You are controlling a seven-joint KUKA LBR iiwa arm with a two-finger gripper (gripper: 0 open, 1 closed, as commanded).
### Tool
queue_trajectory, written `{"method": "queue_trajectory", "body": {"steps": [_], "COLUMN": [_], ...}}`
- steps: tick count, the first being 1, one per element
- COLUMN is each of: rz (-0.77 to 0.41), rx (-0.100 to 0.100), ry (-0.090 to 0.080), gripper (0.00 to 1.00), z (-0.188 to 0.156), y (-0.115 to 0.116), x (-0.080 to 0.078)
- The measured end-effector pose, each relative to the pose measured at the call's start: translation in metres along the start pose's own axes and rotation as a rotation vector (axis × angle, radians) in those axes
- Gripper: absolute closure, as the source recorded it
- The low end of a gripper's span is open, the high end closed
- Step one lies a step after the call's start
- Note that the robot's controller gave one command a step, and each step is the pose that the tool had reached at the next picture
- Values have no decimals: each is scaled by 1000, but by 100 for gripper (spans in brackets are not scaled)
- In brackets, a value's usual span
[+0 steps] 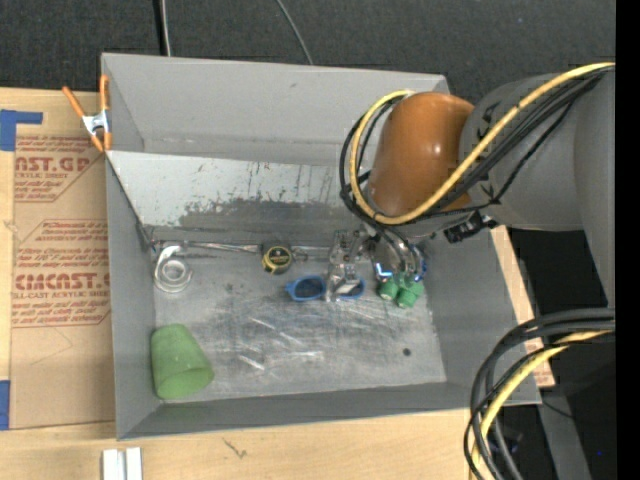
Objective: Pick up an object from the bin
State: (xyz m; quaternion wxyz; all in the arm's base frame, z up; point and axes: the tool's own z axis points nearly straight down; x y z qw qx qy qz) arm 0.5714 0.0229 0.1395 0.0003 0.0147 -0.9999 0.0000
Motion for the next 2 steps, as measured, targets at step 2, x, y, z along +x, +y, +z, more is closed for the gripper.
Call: {"method": "queue_trajectory", "body": {"steps": [2], "rz": [-50], "rx": [0], "ry": [-9], "gripper": [100], "z": [-105], "y": [9], "x": [-12]}}
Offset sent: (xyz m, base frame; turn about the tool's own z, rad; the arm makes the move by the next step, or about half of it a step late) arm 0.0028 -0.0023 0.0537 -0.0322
